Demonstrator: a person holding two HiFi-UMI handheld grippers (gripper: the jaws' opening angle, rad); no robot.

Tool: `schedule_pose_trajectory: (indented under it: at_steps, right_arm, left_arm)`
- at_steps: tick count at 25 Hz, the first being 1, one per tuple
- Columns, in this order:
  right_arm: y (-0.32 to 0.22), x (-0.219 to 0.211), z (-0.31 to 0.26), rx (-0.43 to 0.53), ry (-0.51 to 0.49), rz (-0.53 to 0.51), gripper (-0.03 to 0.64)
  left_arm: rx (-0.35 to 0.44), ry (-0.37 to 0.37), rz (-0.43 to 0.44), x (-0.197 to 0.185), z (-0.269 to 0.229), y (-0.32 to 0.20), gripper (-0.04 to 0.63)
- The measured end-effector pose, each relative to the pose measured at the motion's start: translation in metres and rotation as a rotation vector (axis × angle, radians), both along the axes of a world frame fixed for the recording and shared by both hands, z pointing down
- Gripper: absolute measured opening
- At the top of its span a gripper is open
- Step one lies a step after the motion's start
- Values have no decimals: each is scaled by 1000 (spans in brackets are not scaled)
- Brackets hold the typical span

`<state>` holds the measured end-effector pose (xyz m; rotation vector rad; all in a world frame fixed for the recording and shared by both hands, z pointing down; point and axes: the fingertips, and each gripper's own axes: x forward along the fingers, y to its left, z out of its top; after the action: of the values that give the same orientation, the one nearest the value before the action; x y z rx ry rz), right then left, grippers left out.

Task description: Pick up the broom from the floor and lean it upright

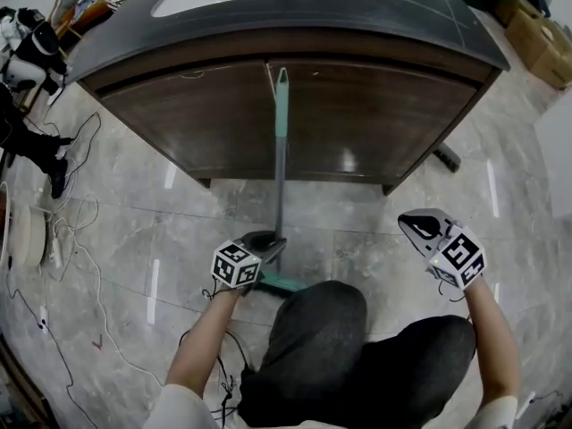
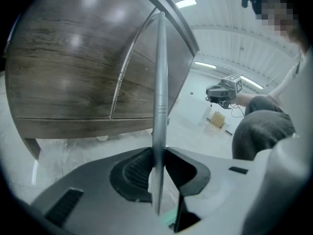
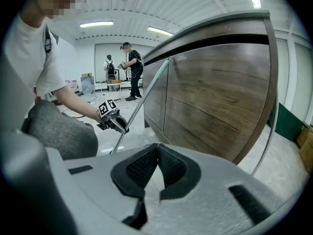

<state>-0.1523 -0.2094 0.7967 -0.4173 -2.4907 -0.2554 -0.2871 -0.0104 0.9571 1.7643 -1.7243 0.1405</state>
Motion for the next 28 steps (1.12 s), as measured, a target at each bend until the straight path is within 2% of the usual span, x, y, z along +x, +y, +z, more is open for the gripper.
schedule_pose_trajectory:
  at_steps: [4,9,15,24,28]
  right_arm:
    - [14,-9,0,1,3,-19,2]
    - [27,-10,7,9,33,-37,2]
    - [33,-7,12,2,36,-26,2]
    - [32,-5,7,6,41,5,2]
    - [32,-8,7,3,42,7,2]
  left_arm:
    - [8,6,-44,-17,3,11,77]
    - [-1,0,-58,-26,15,15,78]
    - [7,-61,-82,-33,16,17,78]
    - [11,-93,-82,-41,15,16,138]
    - [33,-107,-88,-45,7,13,143]
